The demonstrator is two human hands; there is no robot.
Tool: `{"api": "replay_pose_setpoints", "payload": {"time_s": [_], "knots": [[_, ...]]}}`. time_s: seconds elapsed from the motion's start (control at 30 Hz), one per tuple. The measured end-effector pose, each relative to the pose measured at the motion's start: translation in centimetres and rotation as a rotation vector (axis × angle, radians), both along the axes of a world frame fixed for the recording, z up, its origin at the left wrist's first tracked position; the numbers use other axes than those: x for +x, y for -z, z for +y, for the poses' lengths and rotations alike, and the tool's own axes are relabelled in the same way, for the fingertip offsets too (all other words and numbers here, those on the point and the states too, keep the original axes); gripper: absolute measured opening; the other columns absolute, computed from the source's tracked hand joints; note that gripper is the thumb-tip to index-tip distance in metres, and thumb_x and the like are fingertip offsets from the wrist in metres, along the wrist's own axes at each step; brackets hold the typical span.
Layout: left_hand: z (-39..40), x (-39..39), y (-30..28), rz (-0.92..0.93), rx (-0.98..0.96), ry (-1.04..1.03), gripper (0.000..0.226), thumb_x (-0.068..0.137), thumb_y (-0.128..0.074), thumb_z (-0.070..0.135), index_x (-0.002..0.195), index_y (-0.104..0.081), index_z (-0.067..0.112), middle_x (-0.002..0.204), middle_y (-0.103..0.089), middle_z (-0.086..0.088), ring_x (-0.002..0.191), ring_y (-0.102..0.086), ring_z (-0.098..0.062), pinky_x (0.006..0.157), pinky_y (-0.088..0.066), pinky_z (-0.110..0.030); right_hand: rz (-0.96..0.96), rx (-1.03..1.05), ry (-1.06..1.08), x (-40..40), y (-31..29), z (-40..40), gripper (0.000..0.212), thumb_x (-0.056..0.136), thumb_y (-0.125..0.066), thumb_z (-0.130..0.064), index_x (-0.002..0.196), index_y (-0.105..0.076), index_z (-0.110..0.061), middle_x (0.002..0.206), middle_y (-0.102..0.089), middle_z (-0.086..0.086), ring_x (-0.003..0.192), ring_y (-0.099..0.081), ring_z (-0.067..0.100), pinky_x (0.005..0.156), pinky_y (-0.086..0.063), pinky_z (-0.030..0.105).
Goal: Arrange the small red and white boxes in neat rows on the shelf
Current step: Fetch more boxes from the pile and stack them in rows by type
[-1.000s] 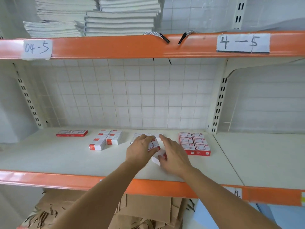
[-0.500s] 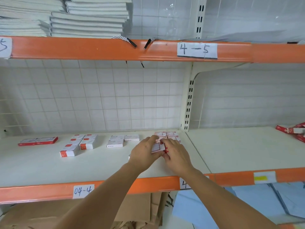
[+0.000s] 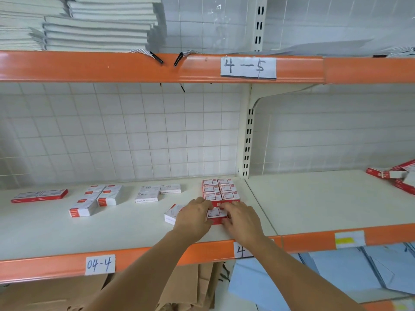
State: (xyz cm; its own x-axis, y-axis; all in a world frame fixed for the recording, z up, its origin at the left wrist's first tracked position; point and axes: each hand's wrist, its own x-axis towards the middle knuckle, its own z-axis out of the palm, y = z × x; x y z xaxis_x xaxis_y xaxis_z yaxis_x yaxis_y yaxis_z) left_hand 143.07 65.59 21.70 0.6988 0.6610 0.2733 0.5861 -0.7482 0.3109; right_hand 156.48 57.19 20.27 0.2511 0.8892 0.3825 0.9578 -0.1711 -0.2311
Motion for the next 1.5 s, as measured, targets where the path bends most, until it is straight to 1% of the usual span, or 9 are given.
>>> {"api": "replay_pose_setpoints", "payload": {"time_s": [0.23, 0.53, 0.73, 0.87, 1.03, 1.13, 1.23, 1.37, 1.5], "knots": [[0.5, 0.8, 0.0, -0.004, 0.032, -0.049, 0.039, 0.088, -0.057, 0.026, 0.125, -0.046, 0.022, 0.119, -0.050, 0.003, 0.113, -0.046, -0.016, 0.075, -0.044, -0.029, 0.023, 0.020, 0.050, 0.2, -0.2, 1.0, 0.028, 0.092, -0.055, -0.026, 0.119, -0.051, -0.023, 0.116, -0.063, -0.005, 0.106, -0.057, 0.016, 0.086, -0.041, 0.030], [1.7, 1.1, 0.2, -0.001, 0.070, -0.058, 0.040, 0.087, -0.058, 0.029, 0.124, -0.046, 0.024, 0.117, -0.052, 0.004, 0.110, -0.047, -0.016, 0.074, -0.044, -0.030, 0.008, 0.009, 0.064, 0.4, -0.5, 1.9, 0.021, 0.093, -0.054, -0.026, 0.113, -0.050, -0.022, 0.111, -0.065, -0.004, 0.100, -0.058, 0.017, 0.085, -0.039, 0.030], [2.2, 0.1, 0.5, -0.033, 0.095, -0.084, 0.045, 0.087, -0.056, 0.044, 0.127, -0.045, 0.026, 0.120, -0.053, 0.007, 0.112, -0.047, -0.014, 0.083, -0.045, -0.029, -0.083, 0.071, 0.076, -0.1, -1.0, 1.7, 0.029, 0.093, -0.046, -0.036, 0.119, -0.051, -0.022, 0.117, -0.056, -0.006, 0.109, -0.048, 0.016, 0.090, -0.036, 0.029], [2.2, -2.0, 0.3, -0.088, 0.123, -0.157, 0.047, 0.089, -0.051, 0.051, 0.128, -0.048, 0.025, 0.120, -0.053, 0.007, 0.114, -0.046, -0.015, 0.085, -0.039, -0.026, -0.136, 0.152, -0.076, -2.5, -2.1, 1.9, 0.025, 0.093, -0.047, -0.029, 0.111, -0.059, -0.017, 0.108, -0.060, -0.001, 0.104, -0.052, 0.021, 0.086, -0.037, 0.033], [2.4, -7.4, 0.2, -0.081, 0.124, -0.318, 0.043, 0.093, -0.044, 0.049, 0.127, -0.049, 0.024, 0.122, -0.054, 0.005, 0.116, -0.045, -0.016, 0.089, -0.037, -0.027, -0.146, -0.004, -0.263, -6.6, -2.3, 3.5, 0.036, 0.096, -0.040, -0.034, 0.127, -0.049, -0.017, 0.123, -0.057, 0.001, 0.113, -0.048, 0.021, 0.091, -0.038, 0.034], [2.3, -11.0, 0.3, -0.041, 0.112, -0.415, 0.043, 0.095, -0.040, 0.048, 0.130, -0.047, 0.024, 0.127, -0.052, 0.004, 0.118, -0.044, -0.017, 0.092, -0.038, -0.029, -0.100, -0.101, -0.223, -8.8, -2.3, 4.7, 0.054, 0.093, -0.047, -0.038, 0.141, -0.033, -0.017, 0.137, -0.046, 0.004, 0.121, -0.045, 0.025, 0.094, -0.041, 0.037], [2.3, -14.2, 0.3, -0.021, 0.101, -0.477, 0.042, 0.096, -0.039, 0.048, 0.130, -0.046, 0.025, 0.128, -0.051, 0.005, 0.119, -0.044, -0.017, 0.091, -0.040, -0.030, 0.014, -0.205, -0.136, -10.3, -2.1, 5.7, 0.060, 0.092, -0.051, -0.030, 0.143, -0.025, -0.016, 0.134, -0.045, 0.007, 0.118, -0.045, 0.027, 0.088, -0.042, 0.036], [3.2, -17.5, 0.0, -0.032, 0.091, -0.512, 0.041, 0.096, -0.038, 0.048, 0.130, -0.046, 0.026, 0.130, -0.051, 0.004, 0.120, -0.044, -0.017, 0.091, -0.042, -0.031, 0.061, -0.258, -0.063, -11.4, -2.1, 6.9, 0.058, 0.089, -0.051, -0.012, 0.142, -0.028, -0.016, 0.130, -0.044, 0.008, 0.117, -0.042, 0.027, 0.085, -0.041, 0.033], [4.9, -20.7, -0.5, -0.030, 0.113, -0.494, 0.041, 0.097, -0.036, 0.048, 0.131, -0.044, 0.027, 0.141, -0.043, 0.005, 0.124, -0.043, -0.016, 0.096, -0.043, -0.032, 0.119, -0.253, -0.111, -14.0, -2.9, 8.9, 0.064, 0.085, -0.049, -0.004, 0.143, -0.026, -0.018, 0.135, -0.037, 0.005, 0.119, -0.038, 0.026, 0.081, -0.039, 0.031]]}}
